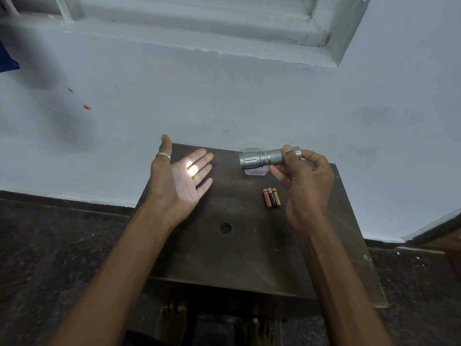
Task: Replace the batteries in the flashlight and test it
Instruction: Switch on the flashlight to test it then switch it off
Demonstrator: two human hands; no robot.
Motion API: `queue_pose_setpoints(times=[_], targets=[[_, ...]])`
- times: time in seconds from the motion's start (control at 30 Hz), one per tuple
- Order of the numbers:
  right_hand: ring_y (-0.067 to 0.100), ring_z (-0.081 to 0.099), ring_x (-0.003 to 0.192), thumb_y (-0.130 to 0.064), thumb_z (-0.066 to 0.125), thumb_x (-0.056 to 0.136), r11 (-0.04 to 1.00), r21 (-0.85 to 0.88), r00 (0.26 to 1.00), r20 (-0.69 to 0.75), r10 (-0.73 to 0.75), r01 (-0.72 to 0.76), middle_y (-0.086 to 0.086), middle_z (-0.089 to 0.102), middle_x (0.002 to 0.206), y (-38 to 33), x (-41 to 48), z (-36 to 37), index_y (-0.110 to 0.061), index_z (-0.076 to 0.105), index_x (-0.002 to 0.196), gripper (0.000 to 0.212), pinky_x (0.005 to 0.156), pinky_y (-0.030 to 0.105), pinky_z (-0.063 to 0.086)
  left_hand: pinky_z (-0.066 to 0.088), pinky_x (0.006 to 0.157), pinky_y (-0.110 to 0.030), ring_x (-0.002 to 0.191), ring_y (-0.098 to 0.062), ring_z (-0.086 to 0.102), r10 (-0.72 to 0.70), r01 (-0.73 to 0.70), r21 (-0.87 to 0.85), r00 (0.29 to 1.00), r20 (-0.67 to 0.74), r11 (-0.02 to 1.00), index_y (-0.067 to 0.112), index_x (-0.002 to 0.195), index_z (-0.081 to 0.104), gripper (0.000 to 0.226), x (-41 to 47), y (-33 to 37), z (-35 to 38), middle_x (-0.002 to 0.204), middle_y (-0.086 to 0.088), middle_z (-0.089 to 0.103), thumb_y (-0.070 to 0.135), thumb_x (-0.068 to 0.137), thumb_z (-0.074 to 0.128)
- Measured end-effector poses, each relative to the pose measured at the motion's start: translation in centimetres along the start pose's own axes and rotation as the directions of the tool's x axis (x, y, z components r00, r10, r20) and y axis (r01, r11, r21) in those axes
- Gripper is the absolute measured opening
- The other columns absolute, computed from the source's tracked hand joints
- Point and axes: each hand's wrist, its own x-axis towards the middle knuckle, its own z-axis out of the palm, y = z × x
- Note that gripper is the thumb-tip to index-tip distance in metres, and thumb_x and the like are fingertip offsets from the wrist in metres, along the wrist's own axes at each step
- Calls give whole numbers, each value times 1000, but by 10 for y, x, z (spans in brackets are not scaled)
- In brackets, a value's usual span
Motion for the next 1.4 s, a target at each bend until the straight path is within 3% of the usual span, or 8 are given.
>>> queue_pose_setpoints(times=[0.1,0.3,0.5,0.67,0.97,1.13,1.4], targets=[[22,76,74,-10,76,87,1000,-2,1000,11,-11,11,8,72,80,-1,0,-1,-5,55,105,27,68,31,62,28,117,-44,139,-19,42,7,-7,7,1000,7,1000,11,139,53,89,0,0,-3,140,-5,59,79,85,35],[18,71,68,-14,74,89,995,26,986,139,96,-100,0,74,73,-4,4,-6,-9,60,99,19,64,29,59,26,118,-45,138,-20,43,13,-15,44,999,31,999,14,142,50,94,1,1,-4,142,-4,57,83,80,37],[26,72,81,-11,76,88,995,100,999,50,19,-23,11,71,90,-1,7,-5,-6,56,105,26,71,37,62,18,119,-50,145,-21,32,4,-4,11,998,69,1000,16,143,50,96,3,3,-6,148,-4,51,85,77,36],[24,74,77,-13,77,87,999,43,997,77,-7,3,1,73,75,1,7,-4,-10,59,97,22,66,34,61,10,120,-53,149,-22,24,0,0,3,997,77,1000,18,142,51,98,3,4,-4,152,-3,46,87,74,37],[20,75,74,-14,77,87,999,-19,999,47,-25,26,7,73,81,0,7,-7,-4,62,96,19,66,34,61,4,120,-55,150,-21,17,4,-11,65,993,117,998,22,147,45,104,0,6,-7,157,0,38,92,71,33],[26,75,80,-16,80,85,1000,21,998,55,-20,18,10,72,83,2,8,-5,0,61,107,34,68,34,62,4,120,-55,150,-20,17,8,-16,79,995,99,997,23,147,43,104,0,7,-8,157,0,38,92,70,32],[25,76,77,-14,77,87,1000,-10,997,73,-19,20,5,74,75,4,8,-5,-2,60,101,26,66,34,62,7,120,-55,149,-22,20,24,-30,85,997,75,996,24,149,40,103,-1,7,-7,157,-1,38,91,72,33]])
